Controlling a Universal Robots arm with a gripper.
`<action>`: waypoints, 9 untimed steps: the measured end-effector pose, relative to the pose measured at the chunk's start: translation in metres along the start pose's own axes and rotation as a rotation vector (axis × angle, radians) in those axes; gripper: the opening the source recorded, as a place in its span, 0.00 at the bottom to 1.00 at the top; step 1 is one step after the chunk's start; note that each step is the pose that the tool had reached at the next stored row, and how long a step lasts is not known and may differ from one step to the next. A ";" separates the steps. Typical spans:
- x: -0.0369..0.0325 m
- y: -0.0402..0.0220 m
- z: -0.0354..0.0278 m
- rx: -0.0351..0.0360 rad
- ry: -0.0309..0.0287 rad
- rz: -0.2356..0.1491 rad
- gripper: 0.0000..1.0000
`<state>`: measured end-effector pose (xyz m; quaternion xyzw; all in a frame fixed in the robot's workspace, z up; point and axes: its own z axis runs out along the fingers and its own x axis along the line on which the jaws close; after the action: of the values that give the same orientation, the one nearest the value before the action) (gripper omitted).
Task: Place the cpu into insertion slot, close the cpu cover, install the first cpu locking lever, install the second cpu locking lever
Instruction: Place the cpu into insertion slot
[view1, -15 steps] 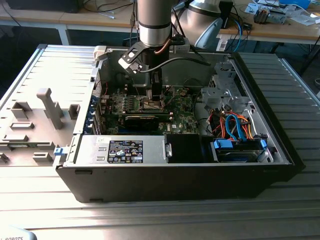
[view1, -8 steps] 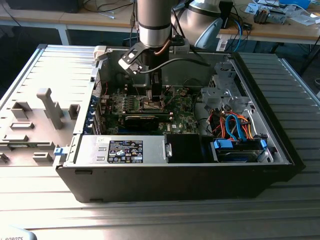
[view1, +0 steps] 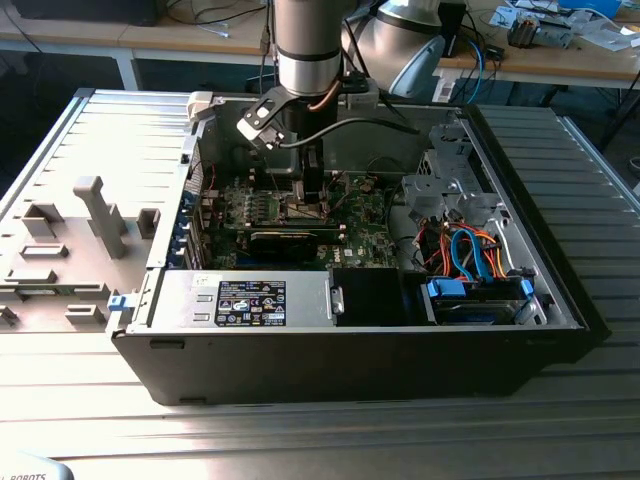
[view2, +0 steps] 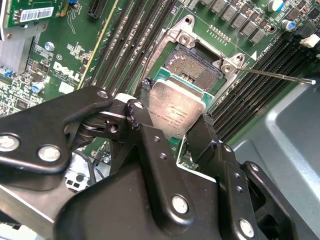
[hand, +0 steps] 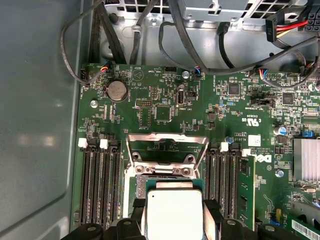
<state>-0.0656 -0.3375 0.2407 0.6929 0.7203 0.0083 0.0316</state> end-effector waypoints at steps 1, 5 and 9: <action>0.0001 0.0000 0.0003 0.0000 0.0001 0.000 0.54; 0.0004 -0.0001 0.0013 -0.0001 0.0001 0.000 0.54; 0.0008 -0.0001 0.0029 0.0000 0.0001 0.000 0.54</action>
<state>-0.0656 -0.3368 0.2378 0.6929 0.7203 0.0084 0.0316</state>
